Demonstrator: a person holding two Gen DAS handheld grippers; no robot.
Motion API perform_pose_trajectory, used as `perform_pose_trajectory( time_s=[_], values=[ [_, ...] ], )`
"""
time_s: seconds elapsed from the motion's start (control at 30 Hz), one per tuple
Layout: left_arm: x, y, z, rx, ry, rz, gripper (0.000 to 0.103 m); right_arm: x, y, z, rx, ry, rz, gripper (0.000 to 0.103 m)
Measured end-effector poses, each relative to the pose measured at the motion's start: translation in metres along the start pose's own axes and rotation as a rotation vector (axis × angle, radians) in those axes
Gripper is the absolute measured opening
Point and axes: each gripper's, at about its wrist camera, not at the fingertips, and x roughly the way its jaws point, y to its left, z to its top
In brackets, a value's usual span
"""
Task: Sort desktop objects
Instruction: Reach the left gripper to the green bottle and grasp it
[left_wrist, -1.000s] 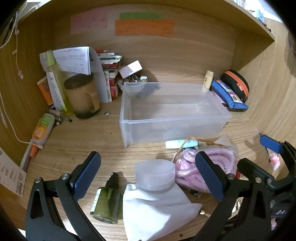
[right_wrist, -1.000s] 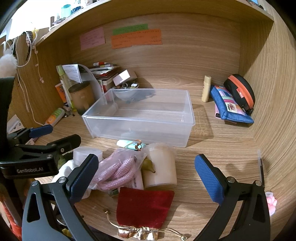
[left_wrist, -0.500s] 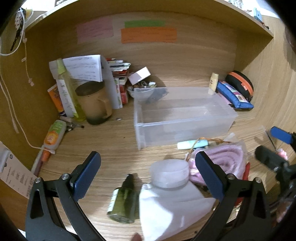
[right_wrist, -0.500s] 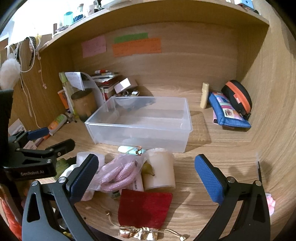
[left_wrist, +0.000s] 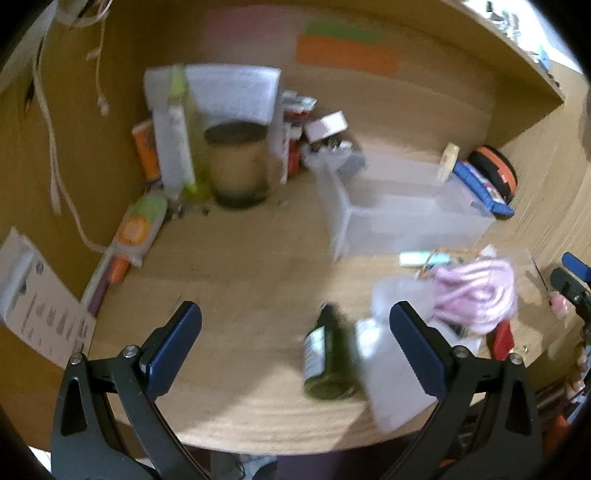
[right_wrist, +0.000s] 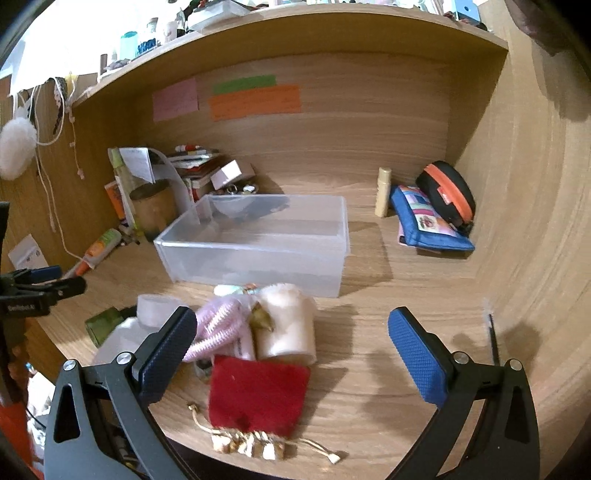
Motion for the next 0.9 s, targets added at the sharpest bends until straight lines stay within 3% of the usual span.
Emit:
perform_pose_trajectory(
  time_s=[0.13,0.37,0.47,0.57,0.63,0.8,0.9],
  values=[
    [0.006,0.015,-0.014,-0.056,0.064,-0.055,0.103,-0.001,0.000,-0.011,-0.007,0.031,-0.004,0.103],
    [0.004,0.007,-0.030,-0.061,0.070,-0.100,0.103,0.010,0.003,-0.031,0.020,0.112,0.042,0.102],
    [0.011,0.004,-0.033,-0.066,0.082,-0.117,0.103,0.020,0.008,-0.041,0.033,0.163,0.075,0.097],
    [0.018,0.002,-0.033,-0.080,0.095,-0.142,0.096,0.031,0.010,-0.049,0.047,0.204,0.090,0.094],
    [0.023,0.001,-0.034,-0.083,0.115,-0.148,0.085,0.040,0.008,-0.055,0.069,0.237,0.100,0.092],
    [0.039,0.002,-0.039,-0.105,0.155,-0.161,0.085,0.050,0.005,-0.061,0.105,0.271,0.111,0.090],
    [0.047,0.004,-0.040,-0.124,0.165,-0.158,0.084,0.057,0.006,-0.063,0.109,0.285,0.112,0.084]
  ],
)
